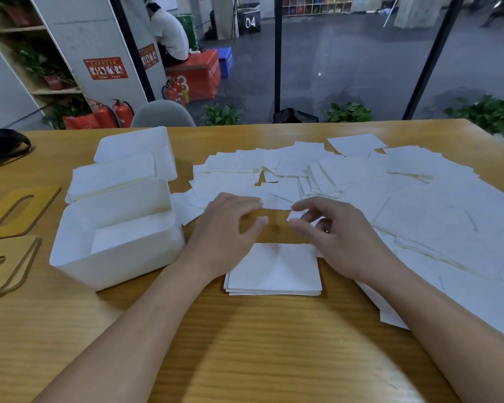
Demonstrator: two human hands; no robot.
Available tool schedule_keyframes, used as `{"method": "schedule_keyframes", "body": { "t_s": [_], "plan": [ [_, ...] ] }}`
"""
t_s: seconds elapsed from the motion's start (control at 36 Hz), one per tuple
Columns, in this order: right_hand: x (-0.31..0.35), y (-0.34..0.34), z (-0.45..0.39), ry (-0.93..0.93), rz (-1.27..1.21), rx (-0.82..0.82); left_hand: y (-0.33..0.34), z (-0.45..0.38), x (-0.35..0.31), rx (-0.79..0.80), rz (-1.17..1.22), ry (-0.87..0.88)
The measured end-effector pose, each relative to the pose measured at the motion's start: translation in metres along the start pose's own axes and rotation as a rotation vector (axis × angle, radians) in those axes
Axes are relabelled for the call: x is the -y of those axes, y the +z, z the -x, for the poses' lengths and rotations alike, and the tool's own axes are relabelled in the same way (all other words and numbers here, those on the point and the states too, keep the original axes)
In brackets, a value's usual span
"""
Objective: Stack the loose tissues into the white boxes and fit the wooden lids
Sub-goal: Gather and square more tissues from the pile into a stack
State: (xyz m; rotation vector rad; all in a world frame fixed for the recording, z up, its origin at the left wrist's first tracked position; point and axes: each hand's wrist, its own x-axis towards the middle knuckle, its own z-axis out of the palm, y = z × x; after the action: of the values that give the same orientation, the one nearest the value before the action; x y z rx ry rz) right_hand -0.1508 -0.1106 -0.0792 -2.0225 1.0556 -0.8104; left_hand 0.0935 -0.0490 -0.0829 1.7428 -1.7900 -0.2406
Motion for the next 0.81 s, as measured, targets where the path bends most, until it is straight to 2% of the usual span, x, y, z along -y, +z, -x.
{"method": "schedule_keyframes", "body": {
  "t_s": [0.11,0.17,0.33,0.42,0.53,0.58,0.69,0.81],
  "plan": [
    [0.003,-0.004,-0.002,0.116,-0.294,-0.008,0.008,0.011,-0.019,0.046,0.124,0.196],
    [0.004,-0.006,-0.001,0.18,-0.364,0.003,0.014,0.014,-0.026,0.094,0.171,0.255],
    [-0.001,-0.009,0.0,0.183,-0.267,-0.031,0.023,0.019,-0.029,0.238,0.237,0.335],
    [-0.001,-0.009,0.0,0.18,-0.233,-0.056,0.021,0.018,-0.028,0.205,0.309,0.309],
    [0.0,-0.012,-0.001,0.094,-0.18,-0.07,0.013,0.011,-0.023,-0.059,0.304,0.212],
    [0.001,-0.012,-0.001,0.044,-0.222,-0.058,0.009,0.006,-0.017,-0.128,0.267,0.129],
    [0.005,-0.013,0.0,-0.052,-0.293,0.01,0.003,0.0,-0.003,-0.053,0.225,-0.015],
    [0.006,-0.013,0.001,-0.083,-0.303,0.04,0.001,-0.003,0.002,-0.009,0.344,-0.103]
  ]
}}
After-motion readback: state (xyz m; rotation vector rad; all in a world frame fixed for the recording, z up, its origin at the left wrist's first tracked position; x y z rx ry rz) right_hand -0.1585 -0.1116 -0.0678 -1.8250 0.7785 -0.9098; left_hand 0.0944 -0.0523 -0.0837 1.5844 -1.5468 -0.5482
